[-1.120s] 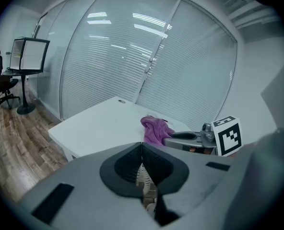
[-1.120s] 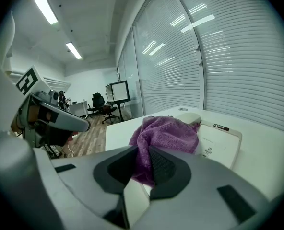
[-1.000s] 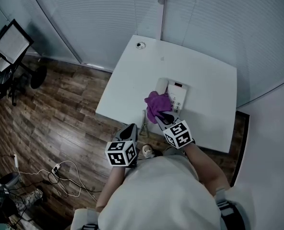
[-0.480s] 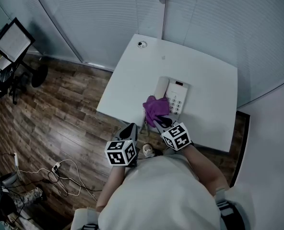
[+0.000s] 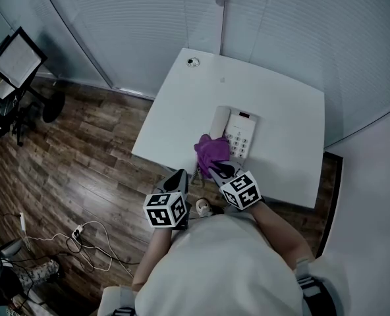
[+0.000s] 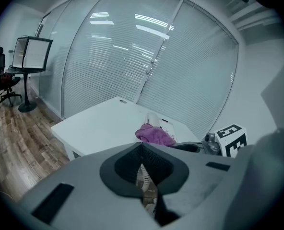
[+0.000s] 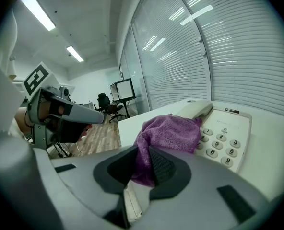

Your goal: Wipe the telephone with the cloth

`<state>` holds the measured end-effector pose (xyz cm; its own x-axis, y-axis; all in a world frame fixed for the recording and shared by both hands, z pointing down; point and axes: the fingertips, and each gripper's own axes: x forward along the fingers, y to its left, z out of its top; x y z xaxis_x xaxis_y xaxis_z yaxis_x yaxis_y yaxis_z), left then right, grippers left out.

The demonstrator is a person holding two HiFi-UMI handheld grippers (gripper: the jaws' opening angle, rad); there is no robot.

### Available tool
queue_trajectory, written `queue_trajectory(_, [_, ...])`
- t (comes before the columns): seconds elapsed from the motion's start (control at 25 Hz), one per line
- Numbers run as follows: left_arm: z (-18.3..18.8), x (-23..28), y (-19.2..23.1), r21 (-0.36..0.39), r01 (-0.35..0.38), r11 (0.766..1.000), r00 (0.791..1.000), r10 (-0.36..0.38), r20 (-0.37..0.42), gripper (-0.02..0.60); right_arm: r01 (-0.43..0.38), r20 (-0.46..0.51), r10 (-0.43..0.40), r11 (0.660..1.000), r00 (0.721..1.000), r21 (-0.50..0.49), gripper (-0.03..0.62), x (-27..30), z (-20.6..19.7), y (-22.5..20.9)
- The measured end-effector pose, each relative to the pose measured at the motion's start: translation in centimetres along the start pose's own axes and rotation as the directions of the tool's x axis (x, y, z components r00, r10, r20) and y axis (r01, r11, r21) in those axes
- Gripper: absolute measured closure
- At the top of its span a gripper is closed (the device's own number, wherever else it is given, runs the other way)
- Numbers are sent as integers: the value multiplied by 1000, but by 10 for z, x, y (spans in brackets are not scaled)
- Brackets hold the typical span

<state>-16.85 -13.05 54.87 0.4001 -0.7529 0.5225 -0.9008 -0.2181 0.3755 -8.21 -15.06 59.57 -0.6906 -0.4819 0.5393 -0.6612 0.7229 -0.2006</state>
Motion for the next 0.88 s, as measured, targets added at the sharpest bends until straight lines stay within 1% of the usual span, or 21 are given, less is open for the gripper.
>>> queue_trajectory(0.2, [3, 5, -3, 14, 8, 1000, 1000, -8, -1, 560, 0, 29, 0, 1000, 1000, -16, 514, -12, 10, 3])
queue_trajectory(0.44, [7, 15, -10, 35, 31, 999, 999, -30, -13, 560, 11, 88, -6, 998, 996, -59, 514, -33, 35, 5])
queue_trajectory(0.88, [24, 40, -22, 85, 76, 993, 997, -74, -27, 560, 70, 195, -58, 996, 979, -54, 514, -69, 75, -1])
